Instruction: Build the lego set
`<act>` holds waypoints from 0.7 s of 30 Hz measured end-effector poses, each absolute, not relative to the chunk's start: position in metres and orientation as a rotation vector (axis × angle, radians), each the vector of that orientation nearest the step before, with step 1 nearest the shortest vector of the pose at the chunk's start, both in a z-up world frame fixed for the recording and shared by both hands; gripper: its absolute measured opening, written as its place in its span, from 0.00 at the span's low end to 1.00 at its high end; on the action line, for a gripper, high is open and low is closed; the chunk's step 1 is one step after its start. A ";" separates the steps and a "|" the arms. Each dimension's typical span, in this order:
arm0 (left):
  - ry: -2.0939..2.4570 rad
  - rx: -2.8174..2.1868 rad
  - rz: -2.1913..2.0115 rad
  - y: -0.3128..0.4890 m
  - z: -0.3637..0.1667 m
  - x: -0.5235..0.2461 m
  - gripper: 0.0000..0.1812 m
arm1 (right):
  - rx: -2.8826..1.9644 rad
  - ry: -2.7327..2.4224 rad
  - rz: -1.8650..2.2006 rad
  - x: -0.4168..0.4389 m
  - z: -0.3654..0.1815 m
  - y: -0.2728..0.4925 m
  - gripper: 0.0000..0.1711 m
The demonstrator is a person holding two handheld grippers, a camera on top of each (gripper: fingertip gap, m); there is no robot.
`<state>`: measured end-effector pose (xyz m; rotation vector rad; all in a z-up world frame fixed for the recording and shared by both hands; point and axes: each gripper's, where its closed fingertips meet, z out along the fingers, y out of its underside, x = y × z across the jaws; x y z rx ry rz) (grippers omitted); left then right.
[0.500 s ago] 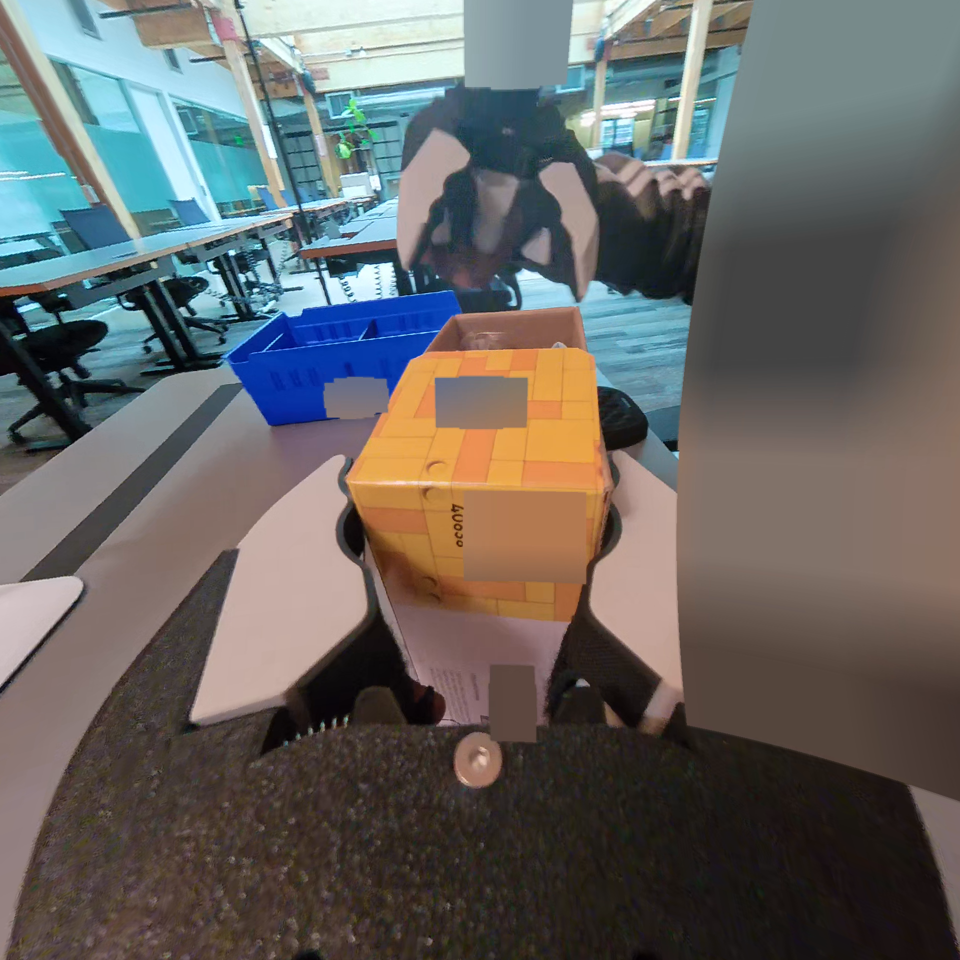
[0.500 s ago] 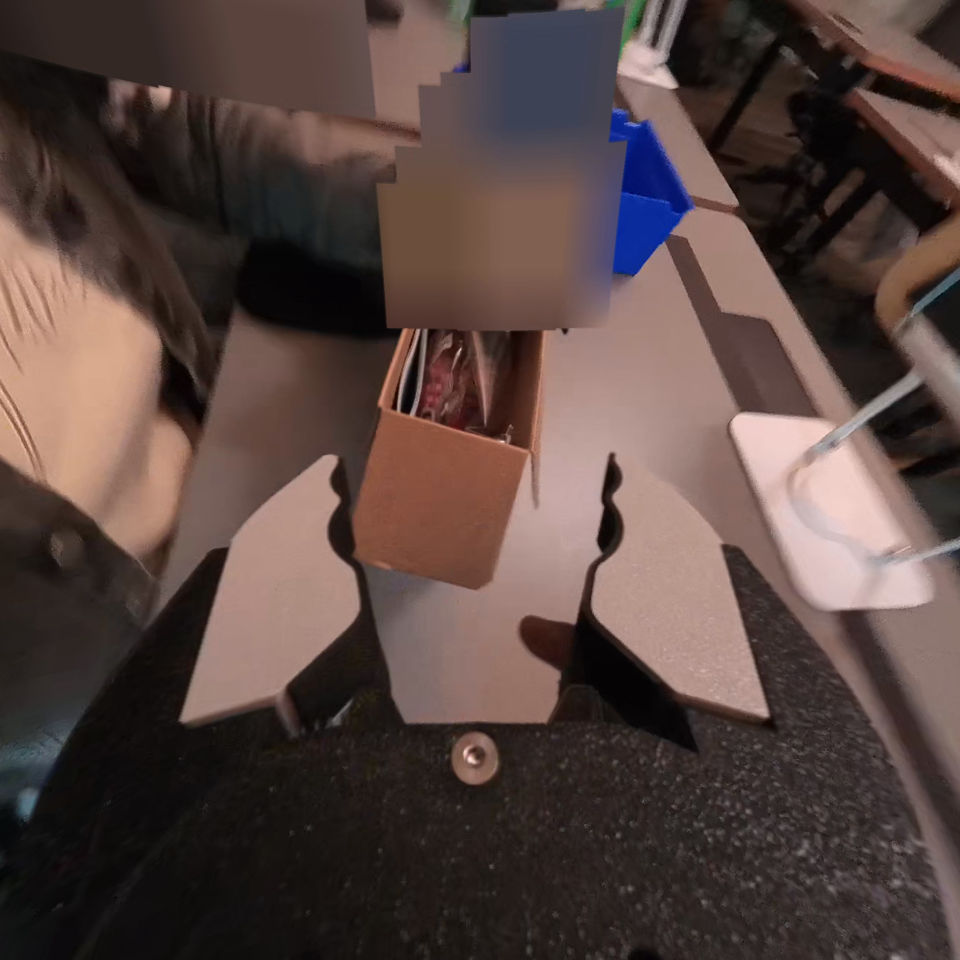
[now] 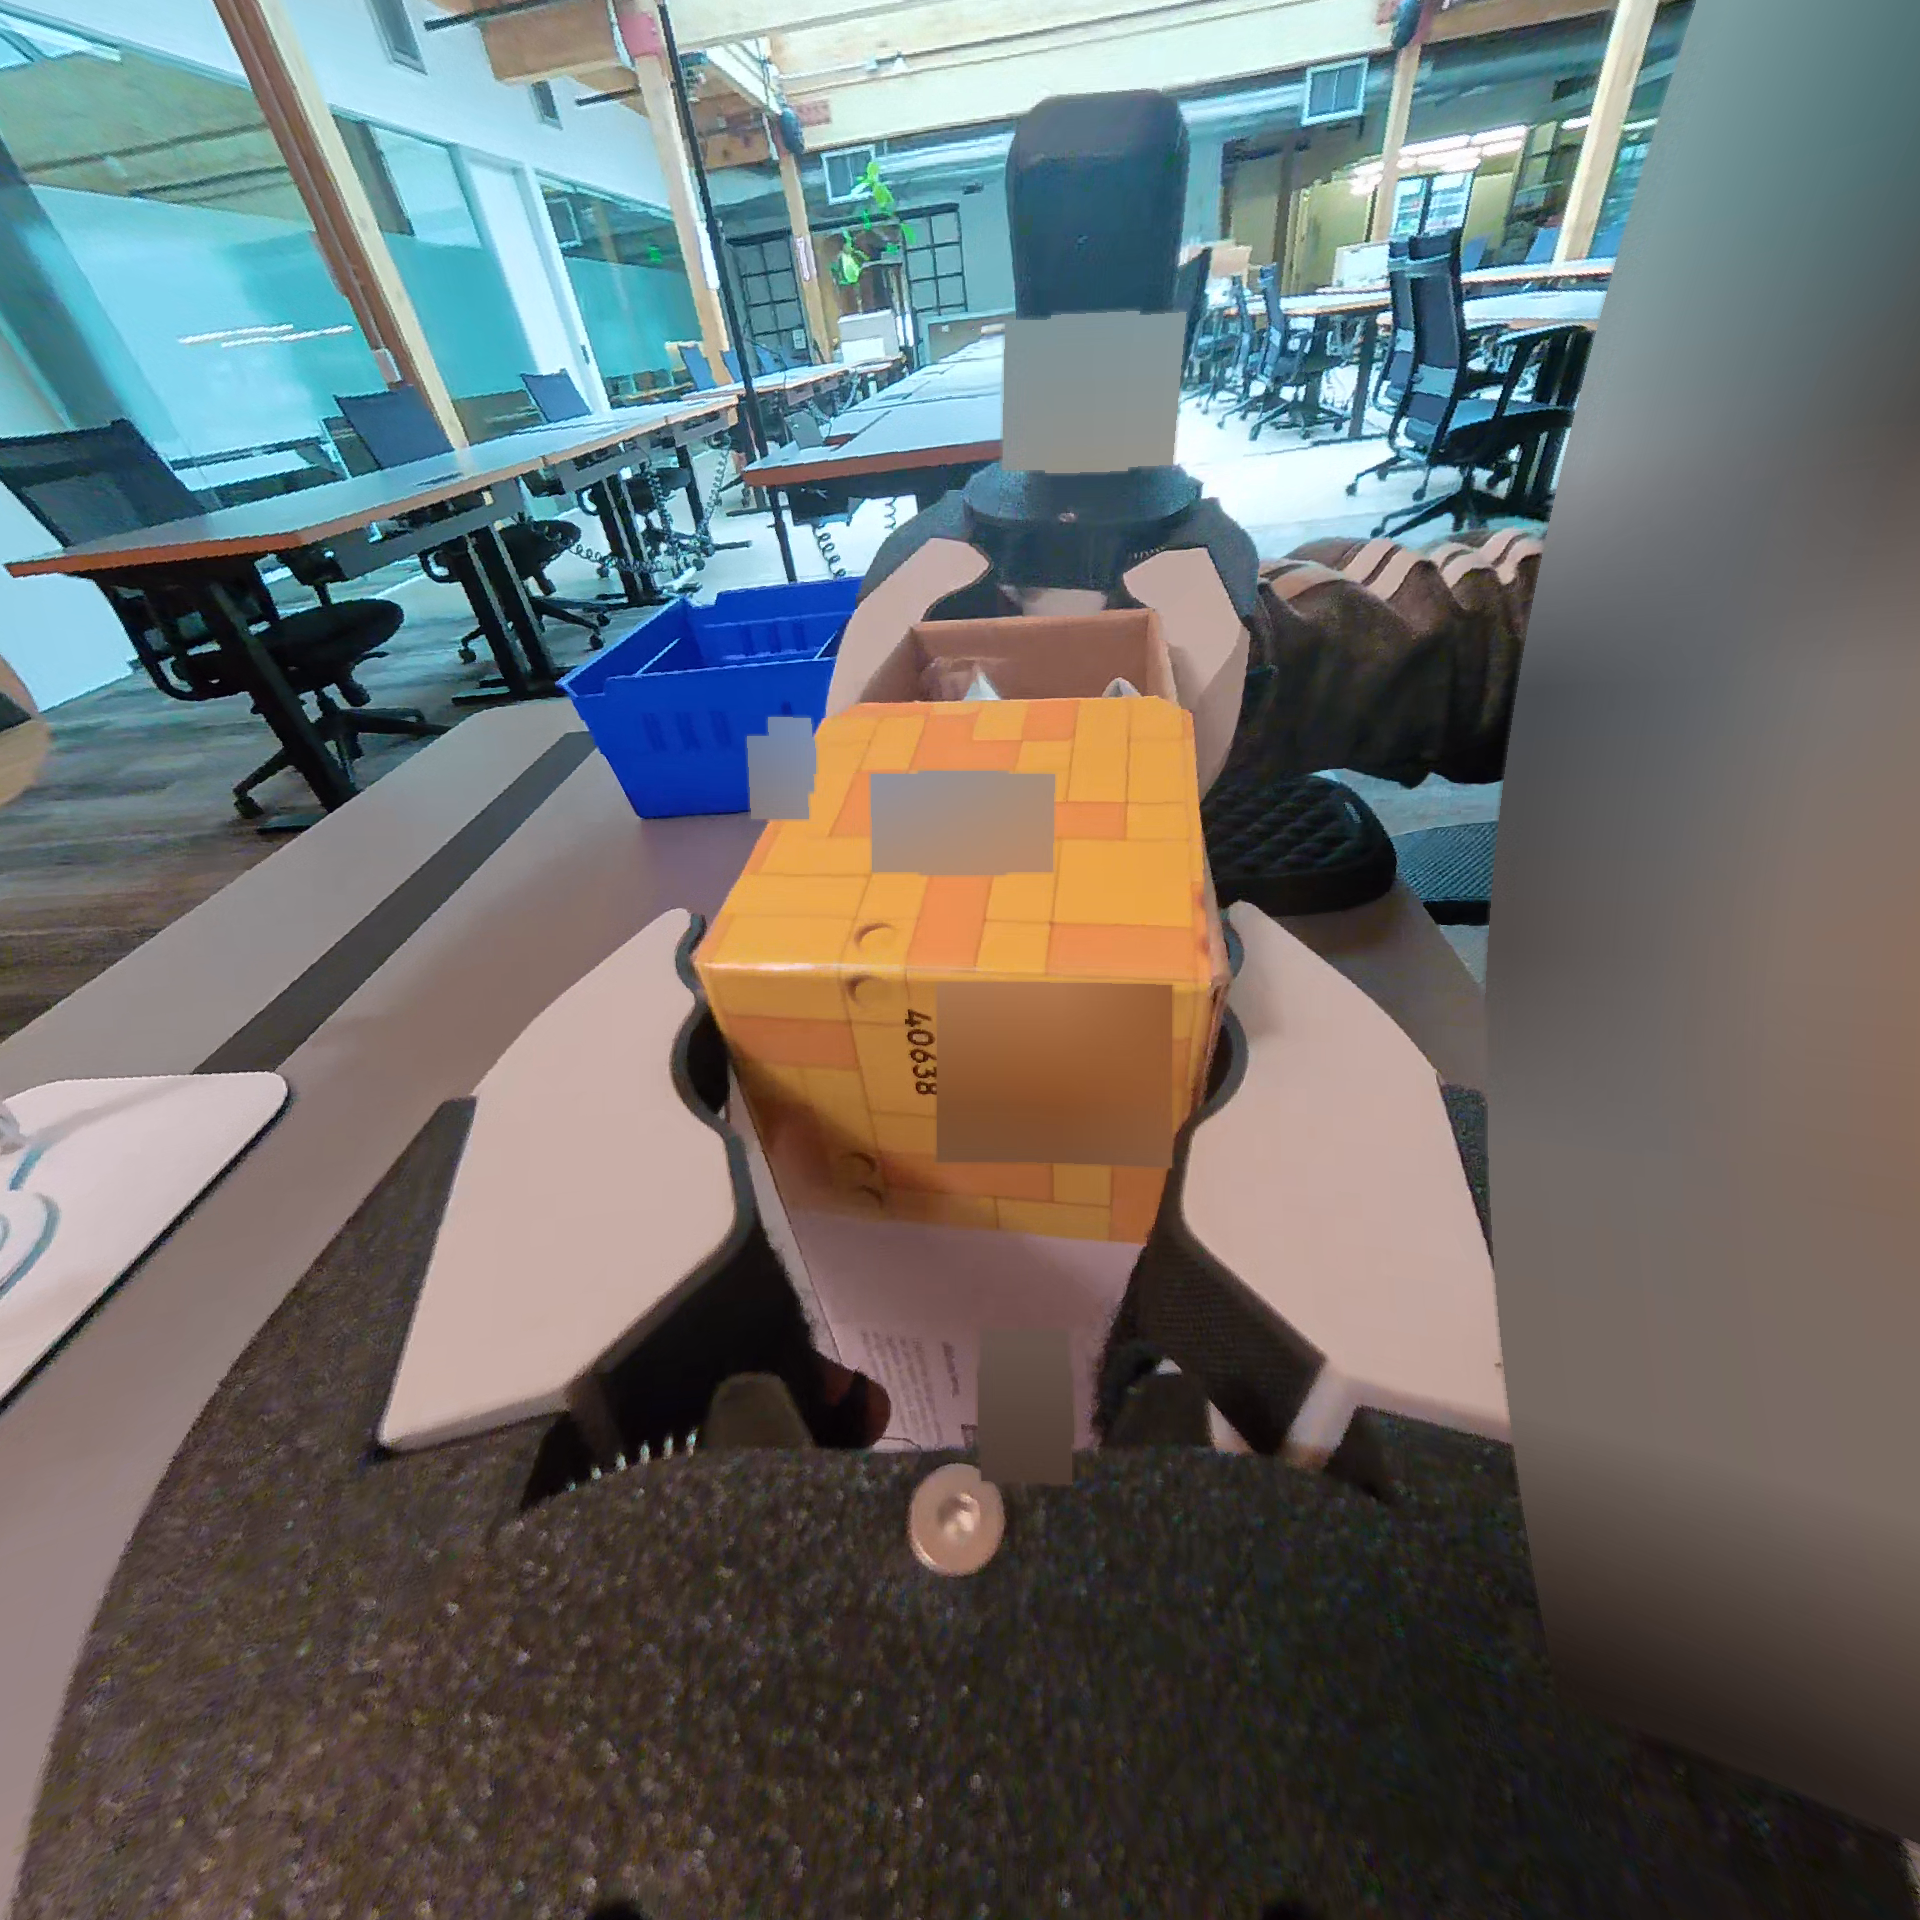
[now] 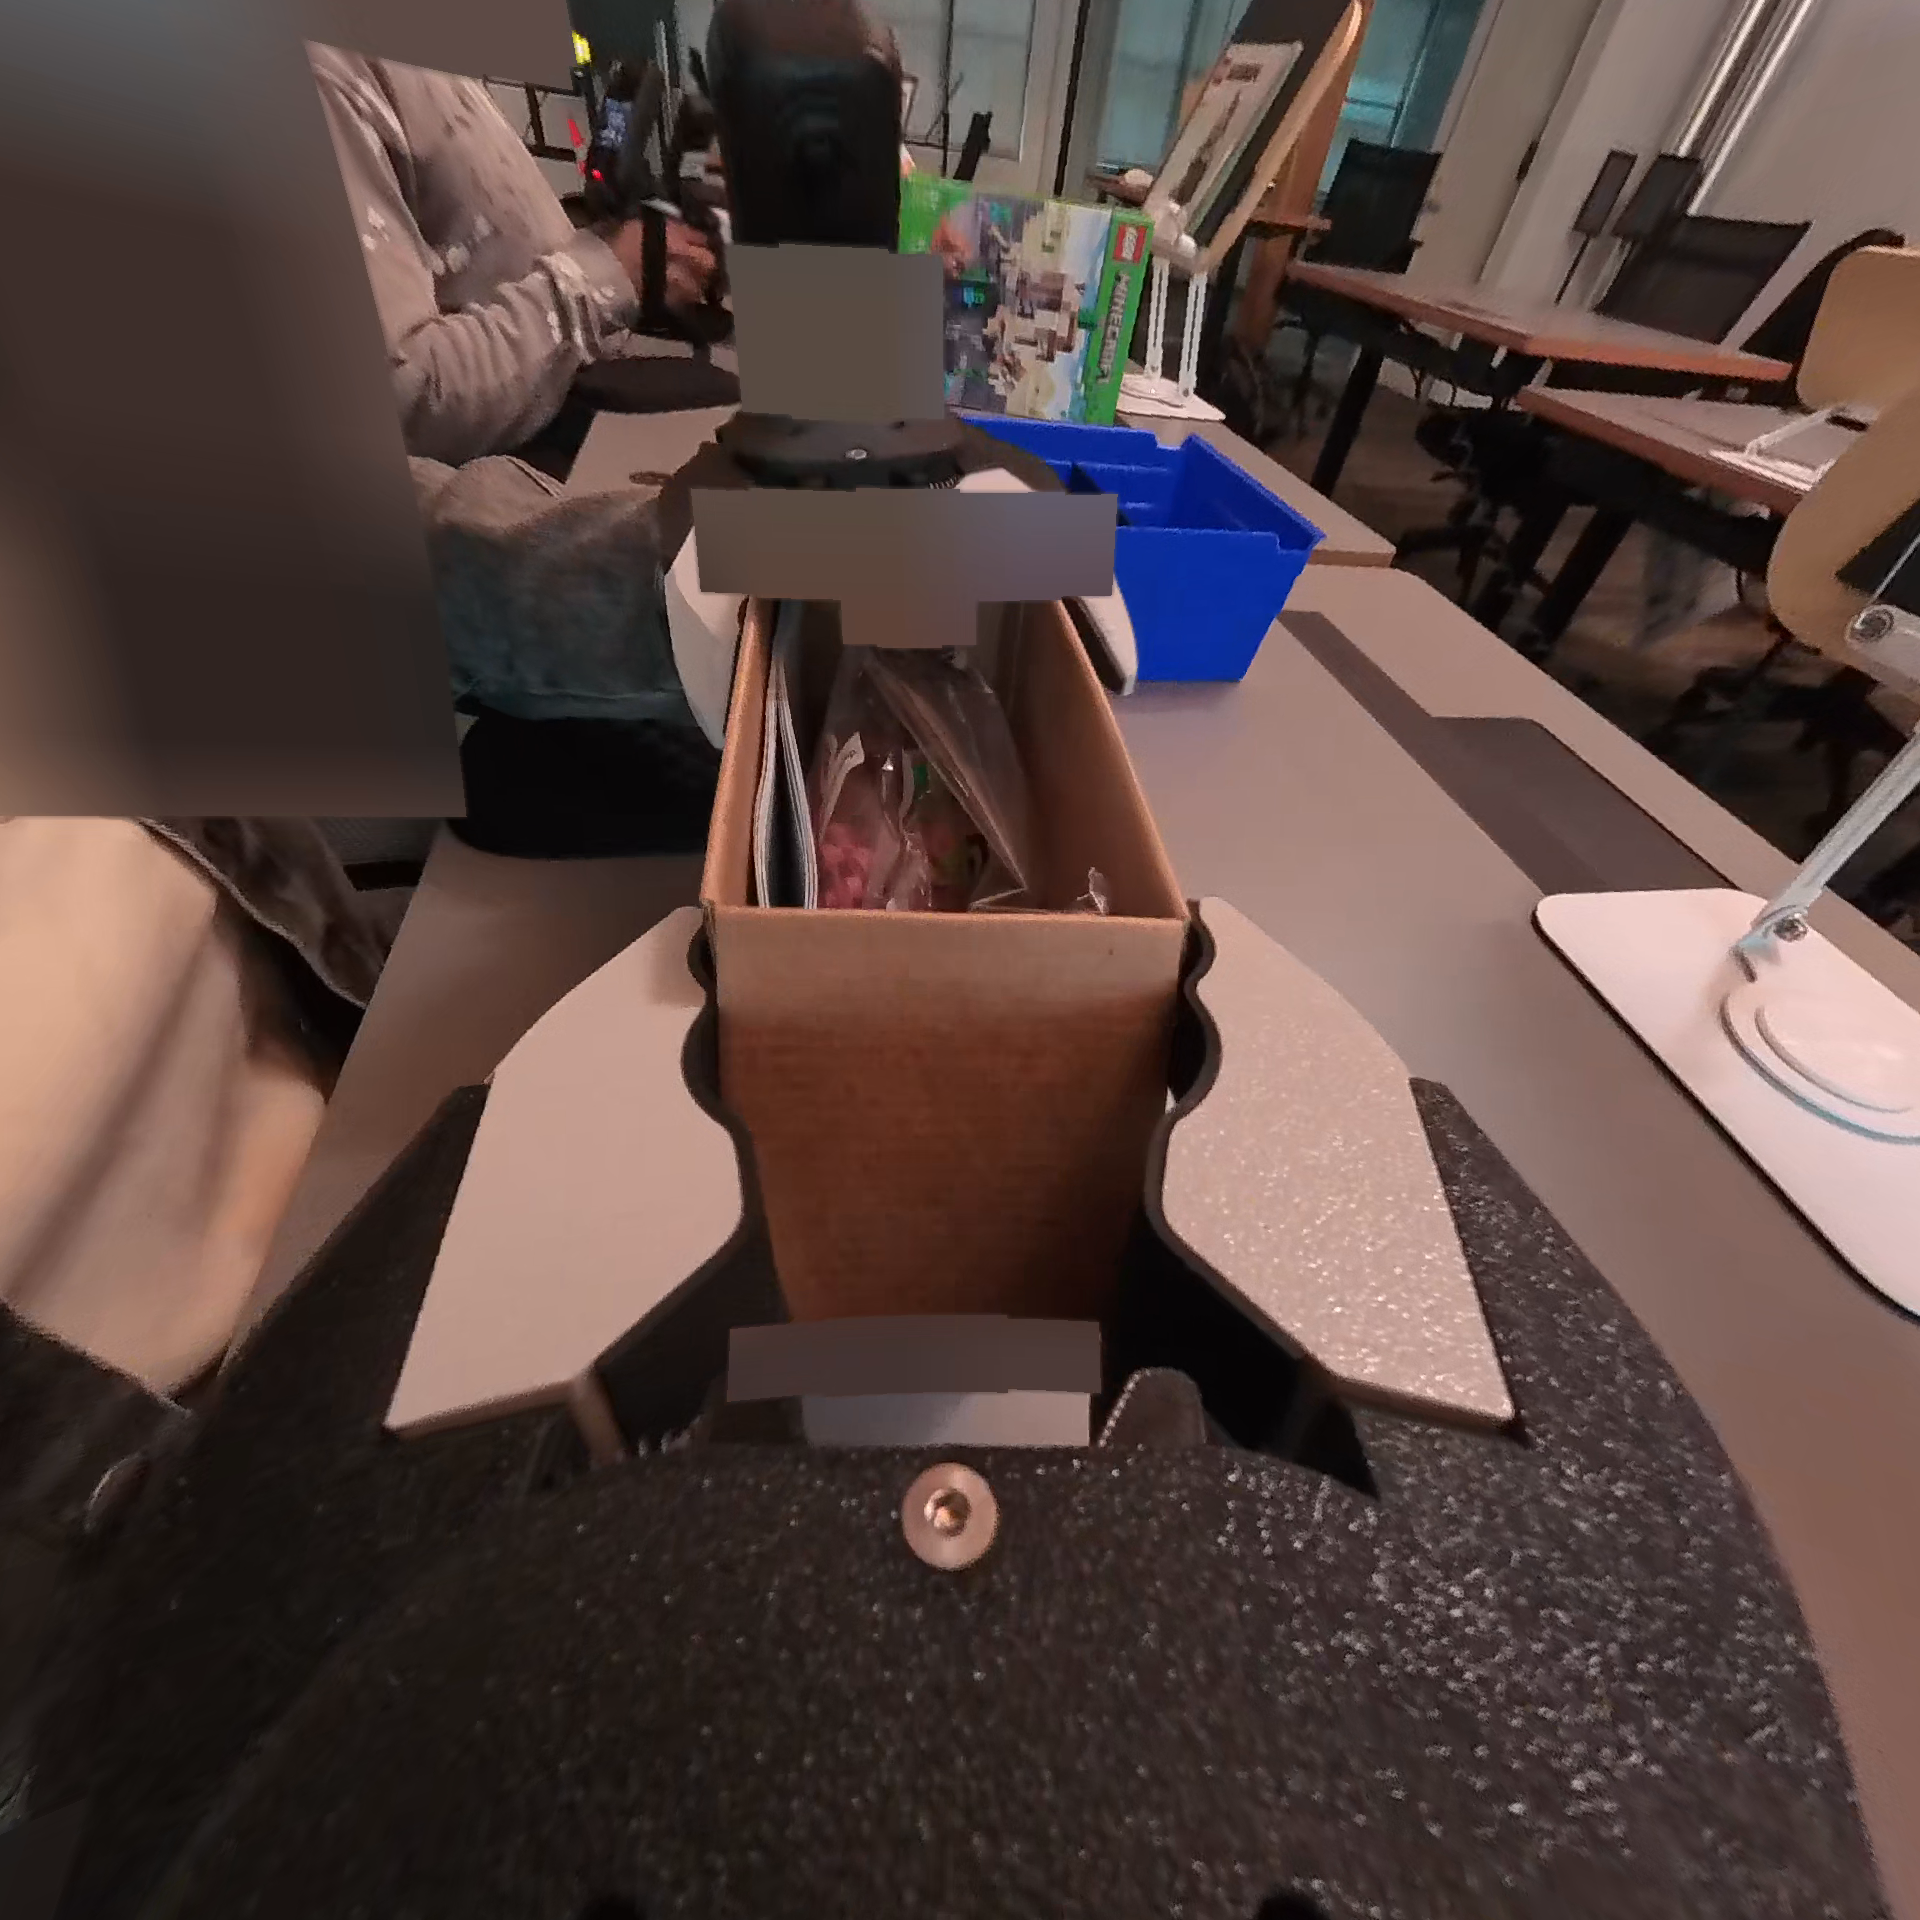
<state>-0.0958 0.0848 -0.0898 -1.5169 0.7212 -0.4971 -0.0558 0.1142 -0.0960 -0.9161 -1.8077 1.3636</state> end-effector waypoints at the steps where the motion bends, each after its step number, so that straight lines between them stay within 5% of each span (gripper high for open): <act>1: 0.730 -1.532 -0.484 0.085 -0.091 -0.096 0.51 | -0.906 -1.814 1.365 -0.055 -0.096 0.113 0.49; 8: 0.980 -1.589 -0.306 0.061 -0.051 -0.113 0.65 | -0.897 -1.841 1.370 -0.056 -0.096 0.114 0.49; 10: 1.114 -1.556 -0.279 0.050 -0.023 -0.111 0.54 | -0.893 -1.855 1.371 -0.056 -0.097 0.113 0.49; 14: 1.539 -1.613 -0.163 0.049 -0.012 -0.096 0.07 | -0.892 -1.857 1.376 -0.056 -0.097 0.113 0.49; 21: 2.052 -1.967 -0.112 0.085 -0.062 -0.084 0.06 | -0.891 -1.847 1.377 -0.056 -0.096 0.113 0.48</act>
